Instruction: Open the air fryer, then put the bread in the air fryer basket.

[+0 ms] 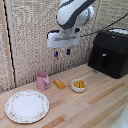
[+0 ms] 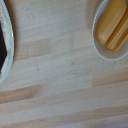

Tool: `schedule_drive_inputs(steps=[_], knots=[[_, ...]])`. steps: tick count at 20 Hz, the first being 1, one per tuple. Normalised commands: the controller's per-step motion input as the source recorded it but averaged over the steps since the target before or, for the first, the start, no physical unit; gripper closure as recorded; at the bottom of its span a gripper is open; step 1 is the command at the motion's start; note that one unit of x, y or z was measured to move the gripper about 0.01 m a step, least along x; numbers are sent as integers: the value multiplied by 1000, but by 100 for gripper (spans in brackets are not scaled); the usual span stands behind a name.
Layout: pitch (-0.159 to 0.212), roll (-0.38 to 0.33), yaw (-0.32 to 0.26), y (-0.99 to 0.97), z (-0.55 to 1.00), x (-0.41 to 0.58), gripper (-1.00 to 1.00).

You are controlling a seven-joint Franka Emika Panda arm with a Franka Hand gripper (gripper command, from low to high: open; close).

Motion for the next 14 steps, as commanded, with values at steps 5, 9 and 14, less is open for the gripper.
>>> schedule_drive_inputs(steps=[5, 9, 14], knots=[[-14, -51, -339, 57, -45, 79, -100], [-13, -41, -375, -31, -35, 101, -100], [-18, -100, -359, -68, 0, 149, -100]])
